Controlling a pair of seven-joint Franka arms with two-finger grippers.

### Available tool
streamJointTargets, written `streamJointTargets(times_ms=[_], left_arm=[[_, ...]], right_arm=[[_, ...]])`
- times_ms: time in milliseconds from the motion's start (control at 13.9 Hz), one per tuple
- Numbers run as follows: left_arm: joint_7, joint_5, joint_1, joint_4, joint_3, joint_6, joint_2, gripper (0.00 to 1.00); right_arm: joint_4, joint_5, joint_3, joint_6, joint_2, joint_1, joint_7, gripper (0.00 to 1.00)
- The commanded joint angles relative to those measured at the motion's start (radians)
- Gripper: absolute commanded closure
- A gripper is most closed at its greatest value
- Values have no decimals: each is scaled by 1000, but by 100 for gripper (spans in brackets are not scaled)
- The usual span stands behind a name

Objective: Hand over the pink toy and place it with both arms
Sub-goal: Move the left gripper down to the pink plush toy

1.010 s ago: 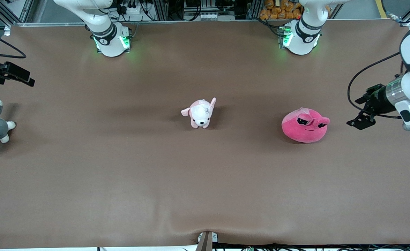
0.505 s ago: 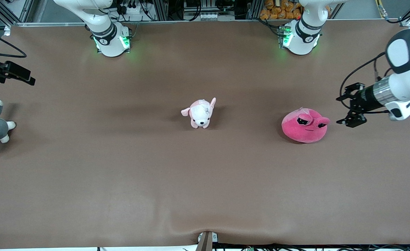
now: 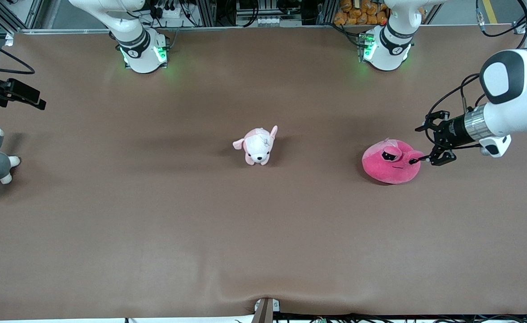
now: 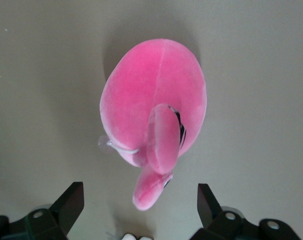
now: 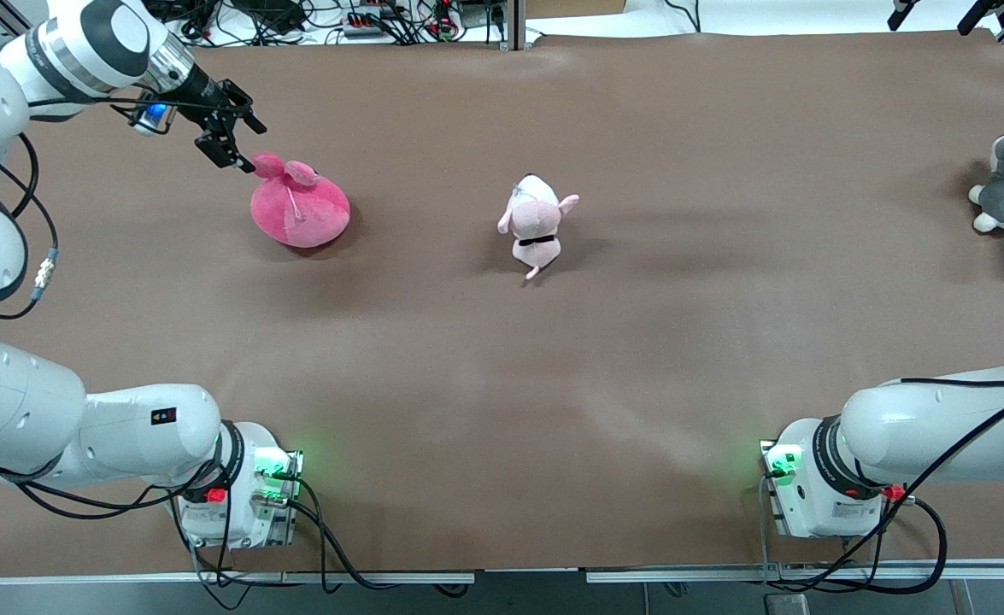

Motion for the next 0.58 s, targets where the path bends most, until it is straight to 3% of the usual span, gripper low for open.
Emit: streamJointTargets(times_ms=[0,361,505], left_arm=[[-9,-20,6,-33,-5,70,21,0],[-9,-18,0,-38,-5,112,58,12],[-9,-18,0,-38,-5,113,65,28]], right_arm=[[4,13,11,-6,-2,-13,8,0],[3,13,11,-7,-4,-13,8,0],[4,13,11,-6,-2,-13,8,0]])
